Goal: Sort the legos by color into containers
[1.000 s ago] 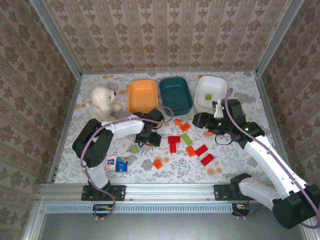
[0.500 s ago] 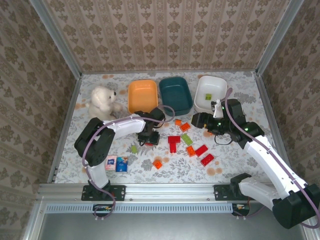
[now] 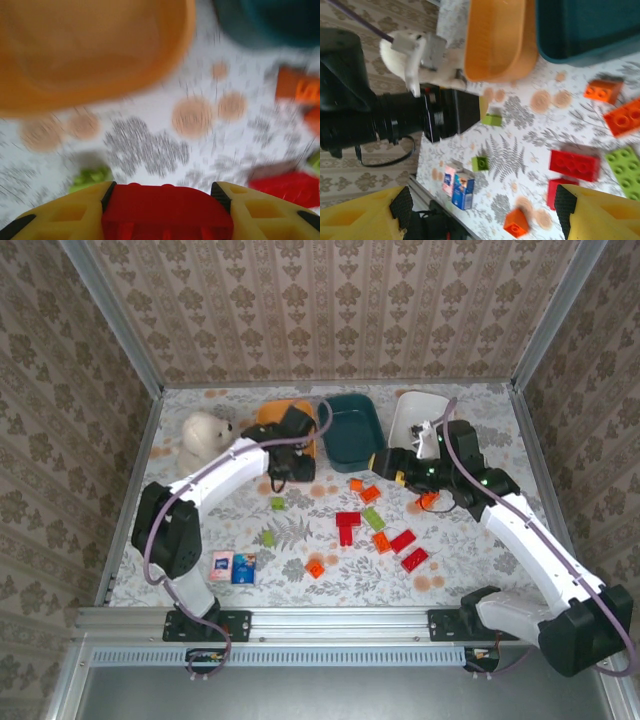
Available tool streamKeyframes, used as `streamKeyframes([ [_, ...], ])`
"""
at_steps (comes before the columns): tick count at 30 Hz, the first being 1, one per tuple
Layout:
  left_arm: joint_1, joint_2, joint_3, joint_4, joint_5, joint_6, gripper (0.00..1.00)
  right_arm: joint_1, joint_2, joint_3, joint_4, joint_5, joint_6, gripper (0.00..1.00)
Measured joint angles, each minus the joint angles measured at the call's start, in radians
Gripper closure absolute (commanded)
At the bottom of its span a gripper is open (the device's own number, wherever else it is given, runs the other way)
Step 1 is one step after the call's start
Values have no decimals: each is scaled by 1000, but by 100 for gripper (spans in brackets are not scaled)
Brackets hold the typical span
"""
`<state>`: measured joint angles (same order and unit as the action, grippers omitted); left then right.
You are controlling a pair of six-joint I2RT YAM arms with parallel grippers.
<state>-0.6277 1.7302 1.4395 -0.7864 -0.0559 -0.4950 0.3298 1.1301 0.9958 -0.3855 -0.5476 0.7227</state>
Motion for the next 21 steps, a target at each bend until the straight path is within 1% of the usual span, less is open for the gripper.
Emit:
streamKeyframes([
  [3,77,57,116,-3,0,11,57,6,34,39,29,-3,16,22],
  [8,175,269,320,-1,12,18,57,7,63,81,47,16,41,22],
  [12,216,443,452,-9,29,18,56,7,64,101,48,47,66,21],
  [15,227,546,537,-24,39,18,56,7,64,114,48,70,77,21],
  [17,230,583,560,-30,50,17,53,7,64,121,47,80,79,21],
  [21,230,600,561,-43,77,8,39,7,66,136,36,100,80,21],
])
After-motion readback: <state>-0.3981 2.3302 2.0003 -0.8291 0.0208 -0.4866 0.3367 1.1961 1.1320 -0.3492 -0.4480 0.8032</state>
